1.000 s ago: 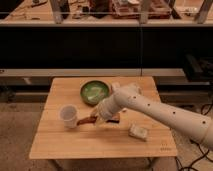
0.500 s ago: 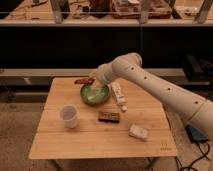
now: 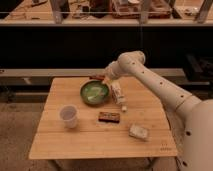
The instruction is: Place the pepper in the ceramic bowl
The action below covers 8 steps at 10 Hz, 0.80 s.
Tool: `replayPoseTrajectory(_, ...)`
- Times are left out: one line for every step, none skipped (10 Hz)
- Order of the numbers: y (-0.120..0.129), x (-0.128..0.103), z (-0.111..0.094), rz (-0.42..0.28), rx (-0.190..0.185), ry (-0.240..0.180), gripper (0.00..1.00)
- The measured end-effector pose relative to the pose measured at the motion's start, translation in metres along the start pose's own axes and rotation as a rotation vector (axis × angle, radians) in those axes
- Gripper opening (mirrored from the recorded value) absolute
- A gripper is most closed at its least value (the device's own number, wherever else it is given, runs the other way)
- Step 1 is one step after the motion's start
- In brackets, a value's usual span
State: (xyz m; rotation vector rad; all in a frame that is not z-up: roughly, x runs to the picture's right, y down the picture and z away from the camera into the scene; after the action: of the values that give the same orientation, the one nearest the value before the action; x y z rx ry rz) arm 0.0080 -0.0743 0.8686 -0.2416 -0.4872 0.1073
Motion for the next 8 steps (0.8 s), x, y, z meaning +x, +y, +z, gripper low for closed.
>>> replayPoseTrajectory(0.008,0.006,0.016,0.008,-0.041,-0.005,0.02)
replayPoseTrajectory(0.015,0.009,0.028,0.006,-0.075,-0.01,0.05)
replayPoseTrajectory(0.021,0.012,0.037,-0.004,-0.103,-0.006,0.13)
replayPoseTrajectory(0.024,0.016,0.046,-0.011,-0.124,0.005,0.22)
replayPoseTrajectory(0.025,0.02,0.055,-0.012,-0.138,0.016,0.35)
replayPoseTrajectory(0.024,0.025,0.059,-0.005,-0.138,0.015,0.43)
replayPoseTrajectory(0.023,0.03,0.064,0.002,-0.134,0.0,0.53)
replayPoseTrajectory(0.024,0.029,0.069,0.006,-0.133,-0.033,0.65)
